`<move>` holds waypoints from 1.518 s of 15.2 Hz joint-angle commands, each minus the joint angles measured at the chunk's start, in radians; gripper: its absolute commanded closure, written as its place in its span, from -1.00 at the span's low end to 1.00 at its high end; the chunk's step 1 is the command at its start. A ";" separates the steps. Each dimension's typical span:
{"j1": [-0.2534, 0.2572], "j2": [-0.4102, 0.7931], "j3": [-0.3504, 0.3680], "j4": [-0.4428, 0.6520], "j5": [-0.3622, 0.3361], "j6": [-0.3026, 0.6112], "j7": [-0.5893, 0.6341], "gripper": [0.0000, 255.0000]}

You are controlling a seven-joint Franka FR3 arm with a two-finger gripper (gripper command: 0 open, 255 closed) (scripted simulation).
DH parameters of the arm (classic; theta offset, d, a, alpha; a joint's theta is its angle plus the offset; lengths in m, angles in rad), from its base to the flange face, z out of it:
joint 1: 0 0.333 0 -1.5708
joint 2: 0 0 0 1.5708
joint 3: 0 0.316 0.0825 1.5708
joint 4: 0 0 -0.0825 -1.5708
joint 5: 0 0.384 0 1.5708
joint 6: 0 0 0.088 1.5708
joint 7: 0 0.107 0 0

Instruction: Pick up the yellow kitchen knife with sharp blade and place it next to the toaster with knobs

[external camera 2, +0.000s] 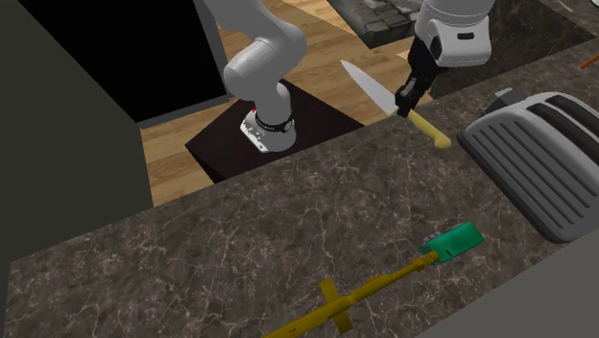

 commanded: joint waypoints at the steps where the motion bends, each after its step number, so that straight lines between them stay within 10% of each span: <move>1: 0.018 0.031 0.046 0.020 0.022 0.014 0.052 1.00; 12: 0.061 0.289 0.275 0.249 0.046 0.064 0.322 1.00; 23: 0.089 0.633 0.470 0.564 -0.111 0.067 0.620 1.00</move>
